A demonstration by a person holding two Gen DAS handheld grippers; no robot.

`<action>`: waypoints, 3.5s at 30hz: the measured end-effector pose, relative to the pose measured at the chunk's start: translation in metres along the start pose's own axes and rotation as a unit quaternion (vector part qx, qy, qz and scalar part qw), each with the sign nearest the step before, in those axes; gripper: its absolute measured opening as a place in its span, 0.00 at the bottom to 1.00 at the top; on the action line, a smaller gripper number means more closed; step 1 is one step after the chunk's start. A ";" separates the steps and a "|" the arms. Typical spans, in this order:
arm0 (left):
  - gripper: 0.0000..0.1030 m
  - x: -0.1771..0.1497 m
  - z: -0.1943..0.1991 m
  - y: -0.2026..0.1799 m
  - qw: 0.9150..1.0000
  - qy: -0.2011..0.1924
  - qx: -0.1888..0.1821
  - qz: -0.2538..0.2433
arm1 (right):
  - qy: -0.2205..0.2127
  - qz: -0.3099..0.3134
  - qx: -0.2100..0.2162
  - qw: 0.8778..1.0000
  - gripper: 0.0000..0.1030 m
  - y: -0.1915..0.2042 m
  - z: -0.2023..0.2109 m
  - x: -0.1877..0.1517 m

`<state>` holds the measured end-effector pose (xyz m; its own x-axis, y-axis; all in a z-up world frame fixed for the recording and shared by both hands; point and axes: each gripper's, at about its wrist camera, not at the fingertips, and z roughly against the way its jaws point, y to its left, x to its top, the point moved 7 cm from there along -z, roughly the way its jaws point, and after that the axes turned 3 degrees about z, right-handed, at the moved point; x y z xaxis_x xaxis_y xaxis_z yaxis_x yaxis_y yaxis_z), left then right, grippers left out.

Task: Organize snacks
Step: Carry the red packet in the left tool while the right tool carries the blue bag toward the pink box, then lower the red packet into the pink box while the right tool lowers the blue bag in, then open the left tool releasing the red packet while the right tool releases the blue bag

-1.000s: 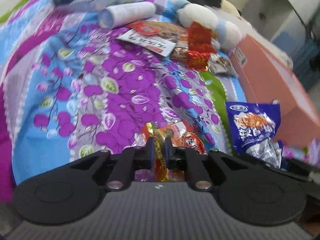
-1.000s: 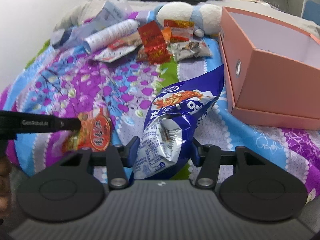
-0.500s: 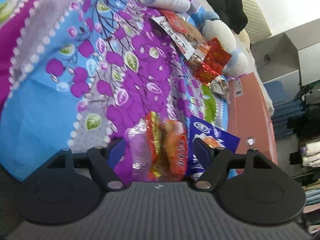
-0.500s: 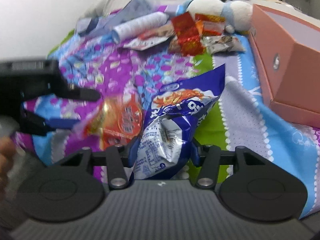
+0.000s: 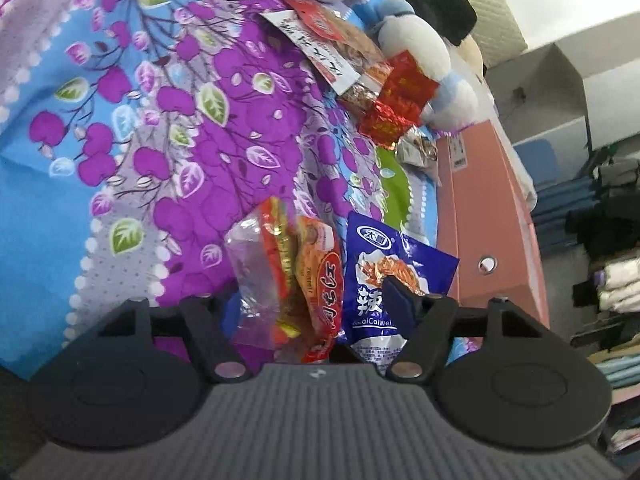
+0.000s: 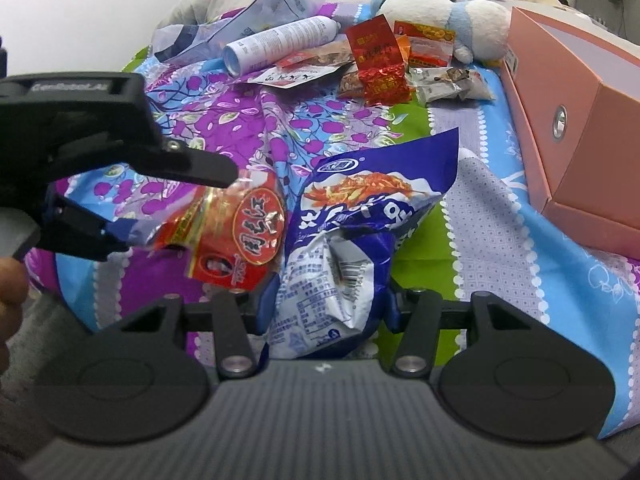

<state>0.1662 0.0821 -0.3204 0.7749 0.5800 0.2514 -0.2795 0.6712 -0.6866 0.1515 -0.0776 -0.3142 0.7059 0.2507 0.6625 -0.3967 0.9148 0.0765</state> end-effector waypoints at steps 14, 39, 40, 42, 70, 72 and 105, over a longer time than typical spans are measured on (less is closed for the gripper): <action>0.14 -0.005 -0.006 -0.014 0.994 -0.030 0.057 -0.088 | 0.000 -0.021 0.005 1.000 0.52 -0.004 0.004 0.002; 0.08 0.002 0.062 -0.145 0.965 -0.087 0.011 -0.246 | -0.115 -0.072 -0.052 0.989 0.51 -0.053 0.113 0.060; 0.08 0.002 0.063 -0.152 0.964 -0.089 0.006 -0.252 | -0.122 -0.074 -0.057 0.988 0.51 -0.057 0.119 0.062; 0.08 0.003 0.065 -0.166 0.960 -0.093 -0.002 -0.262 | -0.136 -0.076 -0.068 0.985 0.51 -0.063 0.128 0.067; 0.08 0.058 -0.114 -0.375 0.938 0.003 -0.029 -0.346 | -0.153 -0.135 -0.196 0.959 0.51 -0.269 0.149 0.140; 0.08 0.058 -0.134 -0.382 0.938 0.029 -0.014 -0.346 | -0.125 -0.137 -0.194 0.963 0.51 -0.281 0.135 0.140; 0.69 0.034 -0.095 -0.379 0.928 -0.005 -0.014 -0.373 | -0.098 -0.195 -0.143 0.965 0.78 -0.281 0.127 0.094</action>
<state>0.3524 -0.1965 -0.1167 0.7411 -0.0367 0.6704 0.3476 0.8752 -0.3363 0.2551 -0.3511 -0.1785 0.6330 -0.1693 0.7554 0.0753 0.9846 0.1576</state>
